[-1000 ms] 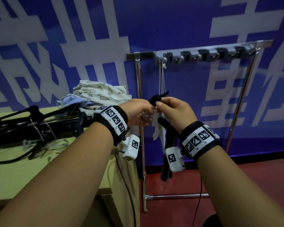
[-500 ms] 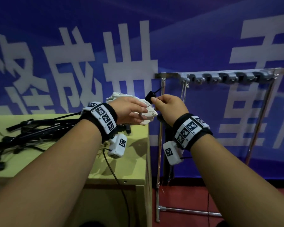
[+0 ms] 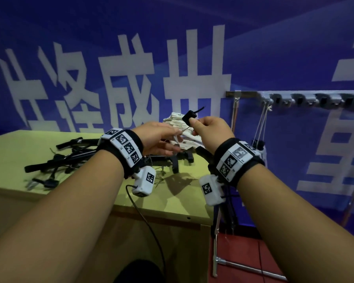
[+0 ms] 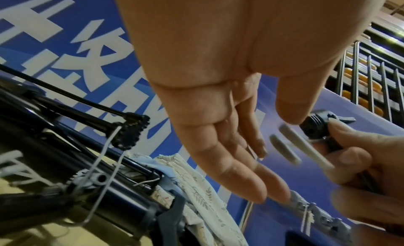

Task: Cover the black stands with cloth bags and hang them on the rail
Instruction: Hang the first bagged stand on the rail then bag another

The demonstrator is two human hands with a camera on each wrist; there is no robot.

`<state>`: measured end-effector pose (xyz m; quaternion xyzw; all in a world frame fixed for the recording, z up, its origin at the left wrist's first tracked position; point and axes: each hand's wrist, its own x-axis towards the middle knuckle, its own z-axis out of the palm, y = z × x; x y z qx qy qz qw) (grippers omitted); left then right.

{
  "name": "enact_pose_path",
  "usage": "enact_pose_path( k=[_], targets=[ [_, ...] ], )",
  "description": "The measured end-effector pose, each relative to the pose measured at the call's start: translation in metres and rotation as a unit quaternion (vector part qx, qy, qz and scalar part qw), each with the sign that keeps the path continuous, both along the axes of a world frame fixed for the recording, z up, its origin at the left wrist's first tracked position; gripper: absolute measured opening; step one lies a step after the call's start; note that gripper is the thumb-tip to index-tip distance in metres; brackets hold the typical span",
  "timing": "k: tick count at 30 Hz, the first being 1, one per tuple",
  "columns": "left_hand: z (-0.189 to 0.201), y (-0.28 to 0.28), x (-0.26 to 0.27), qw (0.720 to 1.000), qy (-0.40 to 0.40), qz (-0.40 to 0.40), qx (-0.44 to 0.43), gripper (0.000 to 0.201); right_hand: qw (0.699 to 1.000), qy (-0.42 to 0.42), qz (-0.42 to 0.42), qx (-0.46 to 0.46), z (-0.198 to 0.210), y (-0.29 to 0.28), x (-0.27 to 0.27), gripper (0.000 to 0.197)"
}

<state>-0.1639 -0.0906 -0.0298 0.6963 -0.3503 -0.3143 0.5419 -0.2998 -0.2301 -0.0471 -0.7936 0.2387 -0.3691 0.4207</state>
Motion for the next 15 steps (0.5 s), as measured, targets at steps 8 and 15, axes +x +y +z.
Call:
enact_pose_path(
  k=[8,15],
  targets=[
    [-0.031,0.030,0.028,0.979,-0.106,0.105,0.141,0.025,0.997,0.073,0.035,-0.013,-0.017,0.019,0.010,0.038],
    [-0.062,0.040,0.037,0.928,-0.187,0.106,0.305,0.017,0.996,0.075,0.051,0.011,-0.028,0.033,0.016,0.039]
  ],
)
